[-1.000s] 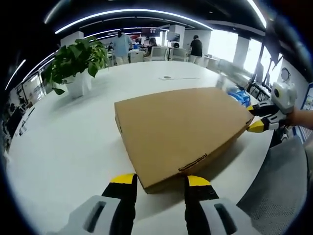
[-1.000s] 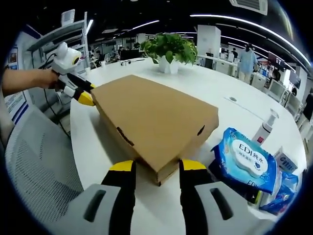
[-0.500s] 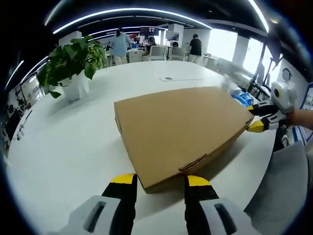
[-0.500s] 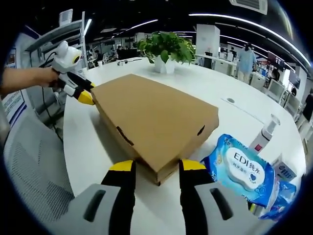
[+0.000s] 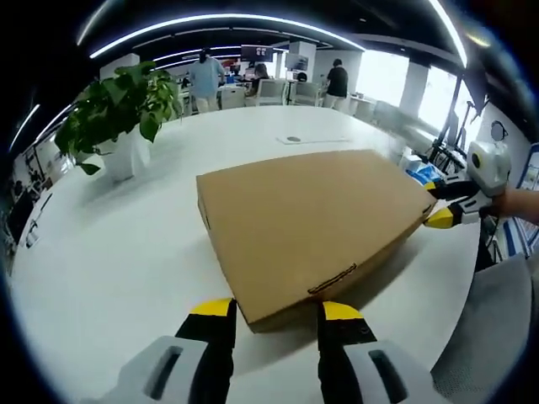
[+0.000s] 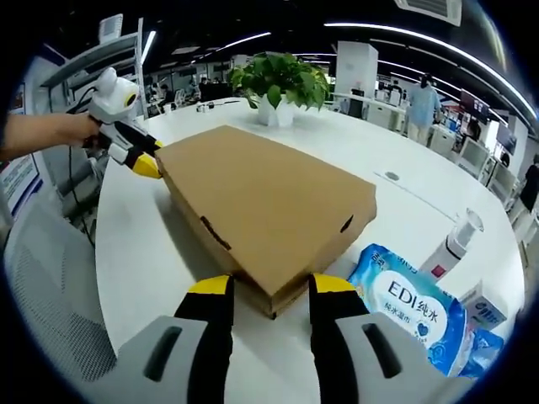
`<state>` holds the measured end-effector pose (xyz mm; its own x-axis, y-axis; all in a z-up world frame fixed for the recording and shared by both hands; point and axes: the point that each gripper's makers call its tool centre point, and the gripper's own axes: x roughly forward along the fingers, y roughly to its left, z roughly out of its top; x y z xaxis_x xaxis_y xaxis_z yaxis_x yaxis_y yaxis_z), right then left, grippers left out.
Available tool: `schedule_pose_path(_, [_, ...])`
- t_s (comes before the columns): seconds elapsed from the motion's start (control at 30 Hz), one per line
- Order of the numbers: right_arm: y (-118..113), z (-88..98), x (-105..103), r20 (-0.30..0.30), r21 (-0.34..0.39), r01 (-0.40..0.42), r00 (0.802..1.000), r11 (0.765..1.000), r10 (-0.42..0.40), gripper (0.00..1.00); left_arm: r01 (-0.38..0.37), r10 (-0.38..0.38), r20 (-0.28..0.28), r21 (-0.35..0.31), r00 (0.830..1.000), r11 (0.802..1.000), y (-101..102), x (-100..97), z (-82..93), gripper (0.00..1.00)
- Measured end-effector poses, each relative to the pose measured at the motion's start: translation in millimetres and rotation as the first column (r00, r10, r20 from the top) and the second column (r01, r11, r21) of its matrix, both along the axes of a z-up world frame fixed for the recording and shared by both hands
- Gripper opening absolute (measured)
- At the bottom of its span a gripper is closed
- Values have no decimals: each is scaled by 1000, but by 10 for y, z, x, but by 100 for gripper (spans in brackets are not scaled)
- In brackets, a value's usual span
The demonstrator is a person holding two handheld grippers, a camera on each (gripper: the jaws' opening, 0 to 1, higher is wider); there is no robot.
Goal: Operate the shoe box by opening the lid, removing the specified soft item, and placing it in the target area until the item is outside and the box remains undamaged.
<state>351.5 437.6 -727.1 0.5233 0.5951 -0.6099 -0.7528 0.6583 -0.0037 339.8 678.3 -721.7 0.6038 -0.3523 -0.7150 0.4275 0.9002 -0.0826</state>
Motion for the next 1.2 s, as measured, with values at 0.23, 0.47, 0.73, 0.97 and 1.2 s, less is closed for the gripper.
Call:
schedule_pose_path(0.23, [-26, -5, 122, 0, -4, 1, 1000, 1000, -1, 33, 4, -4, 4, -4, 1000, 1000, -24, 123, -2, 38])
schedule_pose_path(0.47, [-39, -10, 201, 3, -5, 4, 1000, 1000, -4, 33, 8, -8, 5, -6, 1000, 1000, -37, 209, 0, 38])
schedule_pose_path(0.73, [-45, -17, 232, 5, -10, 2, 1000, 1000, -2, 33, 15, -15, -6, 2, 1000, 1000, -37, 236, 2, 38])
schedule_pose_path(0.97, [-75, 9, 244, 20, -14, 25, 999, 1000, -25, 36, -1, 1, -4, 4, 1000, 1000, -26, 233, 12, 39])
schedule_pose_path(1.2, [-247, 155, 232, 51, 5, 60, 997, 998, -60, 42, -17, 18, 29, -18, 999, 1000, -7, 149, 138, 47])
